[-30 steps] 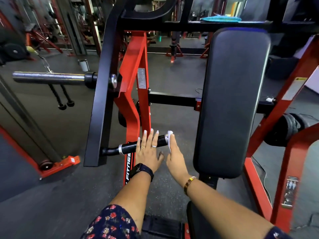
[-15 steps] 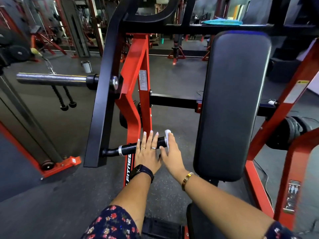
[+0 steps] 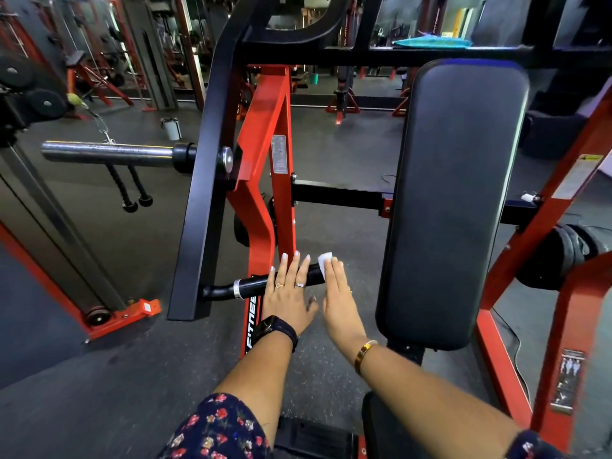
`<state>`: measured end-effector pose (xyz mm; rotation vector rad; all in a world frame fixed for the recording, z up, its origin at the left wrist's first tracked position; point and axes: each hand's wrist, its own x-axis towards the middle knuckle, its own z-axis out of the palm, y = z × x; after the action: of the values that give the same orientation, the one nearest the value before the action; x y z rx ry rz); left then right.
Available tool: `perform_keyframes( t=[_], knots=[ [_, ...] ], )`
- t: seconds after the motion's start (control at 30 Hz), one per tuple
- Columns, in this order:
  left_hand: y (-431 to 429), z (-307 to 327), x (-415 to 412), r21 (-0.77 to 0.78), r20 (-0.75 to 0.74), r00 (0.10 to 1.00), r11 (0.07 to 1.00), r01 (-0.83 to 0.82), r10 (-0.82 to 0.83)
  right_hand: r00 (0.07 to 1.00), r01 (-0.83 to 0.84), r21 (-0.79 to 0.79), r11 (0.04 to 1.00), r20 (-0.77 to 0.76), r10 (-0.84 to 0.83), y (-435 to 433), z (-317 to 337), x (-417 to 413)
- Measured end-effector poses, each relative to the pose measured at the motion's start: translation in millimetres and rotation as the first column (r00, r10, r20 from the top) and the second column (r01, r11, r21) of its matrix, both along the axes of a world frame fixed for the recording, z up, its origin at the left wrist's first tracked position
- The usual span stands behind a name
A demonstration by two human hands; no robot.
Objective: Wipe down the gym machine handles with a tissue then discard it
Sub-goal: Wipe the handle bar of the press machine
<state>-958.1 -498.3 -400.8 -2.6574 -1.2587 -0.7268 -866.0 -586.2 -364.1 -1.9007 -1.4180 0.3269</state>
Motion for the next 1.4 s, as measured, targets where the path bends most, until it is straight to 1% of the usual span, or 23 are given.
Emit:
perform_keyframes(
  t=[0.07,0.1,0.2,0.37,0.4,0.47,0.5,0.6,0.7,0.73,0.77,0.8,0.83,0.87,0.9,0.93,1.0,1.03,1.1,1.17,1.27,1.33,1.4],
  knots=[
    [0.1,0.8,-0.4,-0.008,0.002,1.000,1.000,0.003,-0.003,0.999,-0.022,0.043,0.999,0.028,0.021,11.4,8.0,8.7],
    [0.2,1.3,-0.9,-0.018,-0.005,1.000,1.000,0.003,-0.003,1.000,-0.018,0.040,0.999,-0.010,0.018,17.1,12.4,12.2],
    [0.6,3.5,-2.5,-0.036,-0.056,0.998,0.999,0.002,-0.004,0.973,0.058,-0.002,0.998,-0.223,-0.057,28.7,23.4,20.0],
    [1.5,1.8,-5.6,-0.059,-0.074,0.997,0.998,0.011,-0.016,0.888,0.164,-0.066,0.984,-0.425,-0.176,25.9,15.7,20.1],
    [0.9,3.0,-6.1,-0.072,-0.059,0.998,0.997,0.019,-0.023,0.839,0.187,-0.073,0.980,-0.507,-0.198,24.7,12.6,22.3],
    [-0.6,8.1,-5.8,-0.122,0.001,0.999,0.991,0.048,-0.049,0.680,0.224,-0.085,0.971,-0.700,-0.218,20.4,10.9,27.0],
    [-1.0,11.6,-4.7,-0.173,0.046,0.997,0.983,0.061,-0.054,0.612,0.228,-0.081,0.970,-0.763,-0.208,18.0,11.9,29.1],
    [-2.5,23.2,-0.2,-0.296,0.257,0.966,0.950,0.103,-0.024,0.485,0.259,-0.055,0.964,-0.856,-0.179,6.2,16.9,35.1],
    [-1.5,32.9,5.6,-0.387,0.407,0.911,0.916,0.107,0.065,0.329,0.314,-0.046,0.948,-0.932,-0.154,-5.1,23.2,45.2],
    [-1.7,34.9,8.6,-0.445,0.476,0.872,0.886,0.128,0.113,0.287,0.305,-0.042,0.951,-0.948,-0.134,-9.3,26.7,48.0],
    [-4.1,38.8,11.9,-0.511,0.572,0.802,0.840,0.184,0.172,0.255,0.293,-0.034,0.955,-0.960,-0.112,-13.3,29.9,50.8],
    [-7.9,45.2,15.7,-0.553,0.683,0.690,0.786,0.277,0.238,0.237,0.283,-0.026,0.959,-0.967,-0.096,-16.5,32.5,53.2],
    [-12.1,52.7,19.6,-0.556,0.778,0.549,0.742,0.375,0.305,0.227,0.276,-0.020,0.961,-0.970,-0.085,-19.0,35.1,54.5],
    [-17.0,59.4,23.9,-0.539,0.831,0.423,0.715,0.446,0.362,0.229,0.271,-0.014,0.962,-0.970,-0.078,-23.0,38.0,54.9],
    [-22.3,65.7,28.7,-0.520,0.853,0.336,0.700,0.490,0.399,0.235,0.266,-0.003,0.964,-0.970,-0.068,-26.4,39.6,55.7],
    [-27.0,71.3,34.3,-0.508,0.861,0.283,0.689,0.516,0.423,0.251,0.259,0.013,0.966,-0.966,-0.054,-30.5,42.0,55.9],
    [-35.6,78.7,45.8,-0.491,0.863,0.222,0.654,0.576,0.453,0.287,0.255,0.042,0.966,-0.957,-0.034,-38.2,46.0,57.8],
    [-40.4,80.4,51.6,-0.488,0.859,0.212,0.619,0.615,0.467,0.300,0.261,0.052,0.964,-0.953,-0.030,-42.4,47.5,60.1],
    [-51.2,81.9,61.7,-0.509,0.834,0.245,0.519,0.687,0.494,0.309,0.276,0.064,0.959,-0.951,-0.026,-50.8,51.4,63.8],
    [-61.5,82.7,71.7,-0.538,0.780,0.276,0.375,0.755,0.562,0.311,0.281,0.068,0.957,-0.950,-0.024,-58.7,54.1,66.4],
    [-80.3,83.8,87.0,-0.534,0.676,0.316,0.146,0.833,0.666,0.298,0.292,0.071,0.954,-0.954,-0.020,-74.7,62.0,68.5],
    [-94.8,82.1,96.5,-0.565,0.643,0.385,0.070,0.822,0.662,0.253,0.307,0.086,0.948,-0.967,0.005,-86.6,67.7,72.5],
    [-108.4,82.5,102.0,-0.587,0.631,0.430,0.035,0.809,0.645,0.194,0.348,0.076,0.934,-0.981,0.007,-98.3,70.6,80.4]
  ],
)
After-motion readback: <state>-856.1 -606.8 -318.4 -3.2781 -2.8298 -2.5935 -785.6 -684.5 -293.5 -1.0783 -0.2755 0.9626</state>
